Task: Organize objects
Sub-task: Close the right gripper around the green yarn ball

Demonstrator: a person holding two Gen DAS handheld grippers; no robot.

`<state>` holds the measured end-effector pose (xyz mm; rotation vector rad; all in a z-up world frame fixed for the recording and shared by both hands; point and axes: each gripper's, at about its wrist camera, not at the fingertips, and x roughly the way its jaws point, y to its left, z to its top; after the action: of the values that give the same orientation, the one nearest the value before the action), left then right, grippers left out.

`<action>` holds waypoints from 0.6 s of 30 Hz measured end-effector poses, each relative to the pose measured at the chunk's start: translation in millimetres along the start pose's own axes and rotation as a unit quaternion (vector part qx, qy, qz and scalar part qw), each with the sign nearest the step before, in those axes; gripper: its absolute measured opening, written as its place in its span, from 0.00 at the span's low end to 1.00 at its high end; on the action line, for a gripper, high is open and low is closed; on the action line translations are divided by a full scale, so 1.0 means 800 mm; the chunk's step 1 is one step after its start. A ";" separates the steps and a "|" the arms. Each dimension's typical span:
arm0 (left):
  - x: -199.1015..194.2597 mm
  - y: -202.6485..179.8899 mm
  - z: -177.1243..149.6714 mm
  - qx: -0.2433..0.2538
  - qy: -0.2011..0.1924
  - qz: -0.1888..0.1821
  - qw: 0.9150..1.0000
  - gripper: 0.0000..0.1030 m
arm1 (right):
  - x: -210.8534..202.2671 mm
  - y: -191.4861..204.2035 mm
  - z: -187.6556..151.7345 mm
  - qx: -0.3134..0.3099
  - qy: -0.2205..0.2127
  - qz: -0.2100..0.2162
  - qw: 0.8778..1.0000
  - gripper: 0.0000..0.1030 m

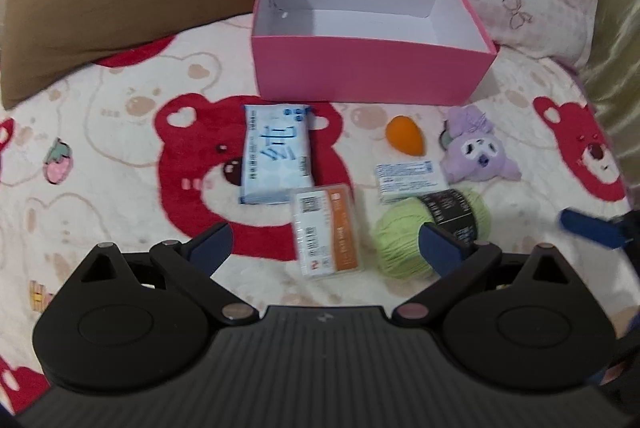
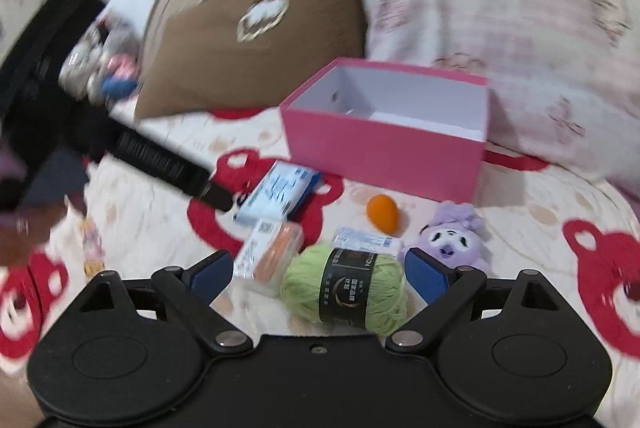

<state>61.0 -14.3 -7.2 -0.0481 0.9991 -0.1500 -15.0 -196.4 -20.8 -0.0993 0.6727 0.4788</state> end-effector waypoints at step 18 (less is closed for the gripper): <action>0.064 -0.027 -0.005 -0.008 0.020 -0.106 0.994 0.95 | 0.073 -0.018 -0.016 -0.128 0.100 0.024 0.986 0.93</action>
<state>82.6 -43.3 -49.6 -0.1661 1.0338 -0.3393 23.8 -189.1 -68.0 -0.3784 0.8085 0.6065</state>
